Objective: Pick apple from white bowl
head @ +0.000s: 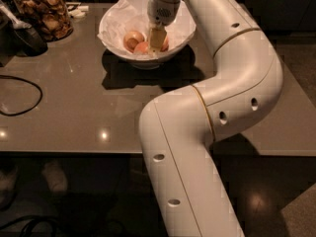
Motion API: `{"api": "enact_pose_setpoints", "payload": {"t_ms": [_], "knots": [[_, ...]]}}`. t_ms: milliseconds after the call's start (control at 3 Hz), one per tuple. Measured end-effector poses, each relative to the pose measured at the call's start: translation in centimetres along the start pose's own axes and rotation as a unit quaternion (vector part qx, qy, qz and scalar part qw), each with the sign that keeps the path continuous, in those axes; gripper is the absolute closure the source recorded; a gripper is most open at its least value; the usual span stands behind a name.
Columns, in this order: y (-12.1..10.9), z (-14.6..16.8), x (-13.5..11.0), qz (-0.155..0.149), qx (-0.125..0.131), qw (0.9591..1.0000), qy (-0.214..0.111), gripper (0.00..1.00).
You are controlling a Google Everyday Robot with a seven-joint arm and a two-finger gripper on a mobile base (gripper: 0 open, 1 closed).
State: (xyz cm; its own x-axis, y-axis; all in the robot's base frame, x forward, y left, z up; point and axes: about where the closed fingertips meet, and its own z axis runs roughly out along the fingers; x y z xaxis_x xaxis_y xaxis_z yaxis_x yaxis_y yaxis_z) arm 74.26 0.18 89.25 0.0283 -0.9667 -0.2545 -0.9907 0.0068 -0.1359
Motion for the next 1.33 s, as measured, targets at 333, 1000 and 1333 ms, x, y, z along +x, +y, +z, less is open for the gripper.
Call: {"api": "enact_pose_setpoints", "payload": {"t_ms": [333,1000,1333], "knots": [[0.1,0.3,0.0,0.000,-0.004,1.0000,0.001,0.41],[0.2,1.3,0.0,0.000,-0.014,0.9999,0.004,0.41],[0.3,1.8,-0.1,-0.001,-0.020,0.9998,0.005,0.41]]}}
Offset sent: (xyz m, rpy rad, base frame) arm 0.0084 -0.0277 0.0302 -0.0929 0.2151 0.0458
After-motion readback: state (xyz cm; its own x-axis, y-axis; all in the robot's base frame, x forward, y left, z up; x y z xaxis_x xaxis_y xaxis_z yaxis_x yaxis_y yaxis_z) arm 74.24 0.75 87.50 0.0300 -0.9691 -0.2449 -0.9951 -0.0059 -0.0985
